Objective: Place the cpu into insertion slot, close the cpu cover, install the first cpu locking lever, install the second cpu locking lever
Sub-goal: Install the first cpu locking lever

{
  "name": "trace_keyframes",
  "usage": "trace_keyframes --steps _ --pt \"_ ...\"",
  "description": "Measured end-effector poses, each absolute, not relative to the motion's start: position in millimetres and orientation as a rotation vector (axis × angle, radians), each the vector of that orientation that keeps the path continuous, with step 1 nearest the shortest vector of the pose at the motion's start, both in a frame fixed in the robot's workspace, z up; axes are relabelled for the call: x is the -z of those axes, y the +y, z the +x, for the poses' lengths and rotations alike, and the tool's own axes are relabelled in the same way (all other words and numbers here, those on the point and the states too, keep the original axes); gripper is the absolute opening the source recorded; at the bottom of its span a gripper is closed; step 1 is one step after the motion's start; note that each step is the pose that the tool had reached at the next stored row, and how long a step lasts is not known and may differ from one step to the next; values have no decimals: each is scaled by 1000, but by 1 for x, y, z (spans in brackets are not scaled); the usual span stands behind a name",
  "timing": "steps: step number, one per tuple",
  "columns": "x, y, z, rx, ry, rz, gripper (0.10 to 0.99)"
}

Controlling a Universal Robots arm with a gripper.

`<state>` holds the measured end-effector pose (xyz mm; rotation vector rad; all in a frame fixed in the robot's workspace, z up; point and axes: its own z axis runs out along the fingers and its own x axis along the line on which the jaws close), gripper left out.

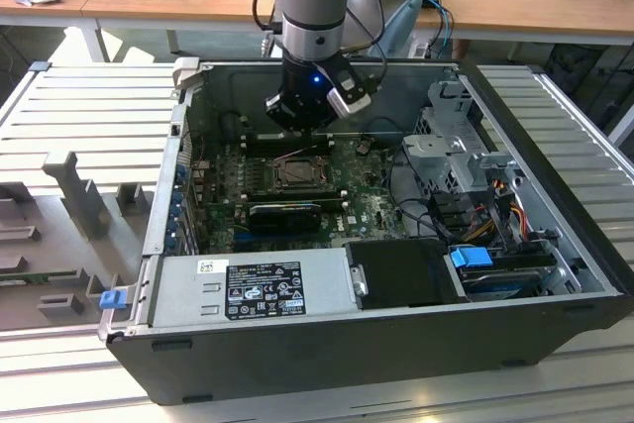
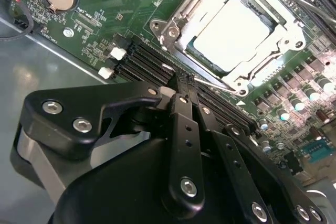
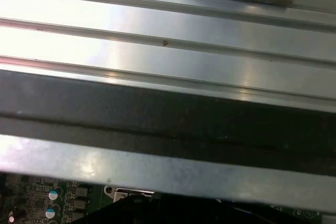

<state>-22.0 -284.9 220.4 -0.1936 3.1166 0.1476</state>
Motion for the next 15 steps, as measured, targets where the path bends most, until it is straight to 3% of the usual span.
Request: trace_keyframes --steps 15 --pt "-206 -285 -18 -147 3116 -220 106"
